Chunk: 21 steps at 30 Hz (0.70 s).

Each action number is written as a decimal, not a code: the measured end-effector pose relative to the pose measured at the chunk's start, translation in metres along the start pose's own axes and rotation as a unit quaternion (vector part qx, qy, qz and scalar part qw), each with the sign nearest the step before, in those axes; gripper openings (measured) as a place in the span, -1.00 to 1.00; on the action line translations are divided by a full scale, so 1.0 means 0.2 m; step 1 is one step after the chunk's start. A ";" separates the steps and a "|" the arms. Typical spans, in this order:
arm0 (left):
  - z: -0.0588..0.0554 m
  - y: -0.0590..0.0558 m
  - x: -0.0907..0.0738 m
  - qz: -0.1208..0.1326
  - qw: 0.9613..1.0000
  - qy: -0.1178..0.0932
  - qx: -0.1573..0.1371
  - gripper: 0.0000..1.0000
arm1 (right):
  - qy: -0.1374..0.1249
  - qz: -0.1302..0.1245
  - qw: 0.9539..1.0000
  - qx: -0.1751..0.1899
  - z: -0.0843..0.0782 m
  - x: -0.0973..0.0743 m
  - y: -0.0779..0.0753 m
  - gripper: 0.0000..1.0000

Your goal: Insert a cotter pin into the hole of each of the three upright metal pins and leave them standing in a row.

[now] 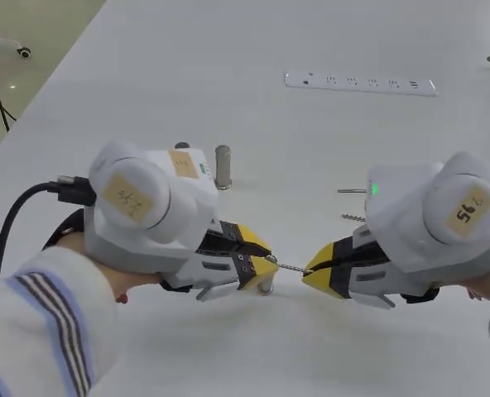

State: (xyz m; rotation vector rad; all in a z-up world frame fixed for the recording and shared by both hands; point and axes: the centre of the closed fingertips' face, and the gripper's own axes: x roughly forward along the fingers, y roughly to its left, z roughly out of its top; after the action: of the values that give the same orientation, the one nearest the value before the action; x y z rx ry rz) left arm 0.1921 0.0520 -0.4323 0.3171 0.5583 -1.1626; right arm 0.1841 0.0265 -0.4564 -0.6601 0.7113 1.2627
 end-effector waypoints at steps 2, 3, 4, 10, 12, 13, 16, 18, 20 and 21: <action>0.00 0.00 0.00 -0.002 1.000 0.002 0.005 -0.89 | -0.002 -0.001 1.000 0.002 0.00 0.00 -0.01 -1.00; 0.00 -0.01 0.00 -0.003 1.000 0.003 0.010 -0.89 | -0.003 0.000 1.000 0.003 0.01 0.00 -0.01 -1.00; 0.00 -0.01 0.00 -0.004 1.000 0.004 0.012 -0.89 | -0.003 0.001 1.000 0.002 0.01 0.00 -0.01 -1.00; 0.00 -0.01 0.00 -0.005 1.000 0.008 0.024 -0.89 | -0.002 0.008 1.000 -0.009 0.01 0.01 0.01 -1.00; 0.00 -0.01 0.00 -0.005 1.000 0.009 0.026 -0.89 | -0.003 0.010 1.000 -0.011 0.02 0.01 0.02 -1.00; 0.00 -0.01 0.00 -0.005 1.000 0.010 0.027 -0.89 | -0.002 0.010 1.000 -0.013 0.02 0.01 0.02 -1.00; -0.01 0.00 0.00 -0.004 1.000 0.013 0.020 -0.89 | -0.005 0.014 1.000 -0.014 0.02 0.01 0.03 -1.00; -0.01 0.00 0.00 -0.005 1.000 0.015 0.016 -0.89 | -0.006 0.016 1.000 -0.017 0.03 0.01 0.03 -1.00; -0.01 -0.01 0.01 -0.007 1.000 0.016 0.019 -0.89 | -0.007 0.017 1.000 -0.019 0.03 0.00 0.04 -1.00; -0.01 -0.02 0.01 -0.009 1.000 0.016 0.023 -0.89 | -0.008 0.017 1.000 -0.020 0.04 0.00 0.04 -1.00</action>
State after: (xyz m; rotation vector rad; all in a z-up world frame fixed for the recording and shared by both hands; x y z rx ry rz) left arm 0.1891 0.0505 -0.4349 0.3717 0.5647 -1.1898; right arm 0.1781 0.0346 -0.4526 -0.6724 0.6874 1.3150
